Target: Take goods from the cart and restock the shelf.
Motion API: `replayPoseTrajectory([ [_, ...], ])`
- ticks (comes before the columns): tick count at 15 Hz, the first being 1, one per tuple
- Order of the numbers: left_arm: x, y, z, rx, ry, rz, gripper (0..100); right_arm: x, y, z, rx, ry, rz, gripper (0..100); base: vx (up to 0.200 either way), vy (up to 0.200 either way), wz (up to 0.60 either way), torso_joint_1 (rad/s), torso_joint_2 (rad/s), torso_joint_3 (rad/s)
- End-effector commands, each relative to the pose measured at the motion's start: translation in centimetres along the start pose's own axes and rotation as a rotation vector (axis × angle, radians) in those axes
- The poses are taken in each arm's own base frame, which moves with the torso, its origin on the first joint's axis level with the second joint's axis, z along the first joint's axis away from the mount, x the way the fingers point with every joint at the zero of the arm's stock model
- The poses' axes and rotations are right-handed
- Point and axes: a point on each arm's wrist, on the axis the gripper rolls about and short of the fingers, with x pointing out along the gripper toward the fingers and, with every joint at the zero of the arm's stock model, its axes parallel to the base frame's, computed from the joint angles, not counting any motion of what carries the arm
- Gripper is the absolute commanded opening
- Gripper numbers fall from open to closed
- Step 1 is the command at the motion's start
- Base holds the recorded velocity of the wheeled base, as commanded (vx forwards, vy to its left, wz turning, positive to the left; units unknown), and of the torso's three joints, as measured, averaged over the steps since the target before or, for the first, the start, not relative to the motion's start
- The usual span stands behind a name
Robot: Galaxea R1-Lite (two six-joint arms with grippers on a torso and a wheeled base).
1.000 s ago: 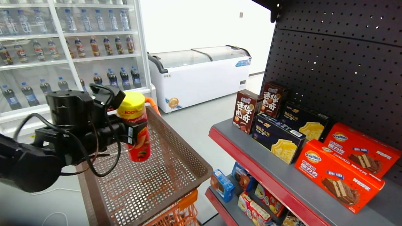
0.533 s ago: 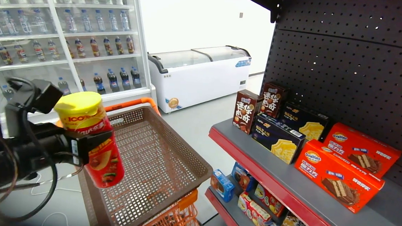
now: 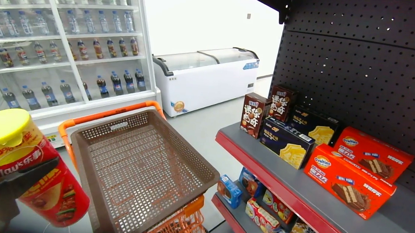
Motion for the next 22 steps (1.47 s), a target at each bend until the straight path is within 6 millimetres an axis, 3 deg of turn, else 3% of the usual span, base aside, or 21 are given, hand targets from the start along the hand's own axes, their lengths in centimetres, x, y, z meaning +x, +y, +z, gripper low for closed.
replayPoseTrajectory([
  [1, -3.3, -0.1, -2.9, 0.014, -0.047, -0.004, 0, 0.0, 0.0, 0.0, 0.0, -0.001, 0.001, 100, 0.0, 0.0, 0.0, 0.0, 0.0, 0.0],
  [5, -7.2, -0.3, -6.5, 0.018, -0.128, -0.002, 0, 0.0, 0.0, 0.0, -0.002, -0.001, 0.005, 100, 0.0, 0.0, 0.0, 0.0, 0.0, 0.0],
  [8, -10.1, -0.4, -8.8, 0.016, -0.093, 0.001, 0, 0.0, 0.0, 0.0, -0.002, -0.001, 0.005, 100, 0.0, 0.0, 0.0, 0.0, 0.0, 0.0],
  [10, -11.3, -0.4, -9.9, 0.014, -0.094, 0.003, 0, 0.0, 0.0, 0.0, 0.0, 0.0, 0.005, 100, 0.0, 0.0, -0.6, 0.002, 0.0, 0.007],
  [12, -11.9, -0.4, -10.8, 0.014, -0.094, 0.003, 0, 0.0, 0.0, 0.0, 0.0, 0.0, 0.005, 100, 0.0, 0.0, -0.6, -0.002, 0.0, 0.002],
  [22, -12.1, -0.4, -10.5, 0.016, -0.103, -0.022, 0, 0.0, 0.0, 0.0, 0.0, 0.0, 0.005, 100, 0.0, 0.0, -0.6, 0.004, 0.0, 0.003],
])
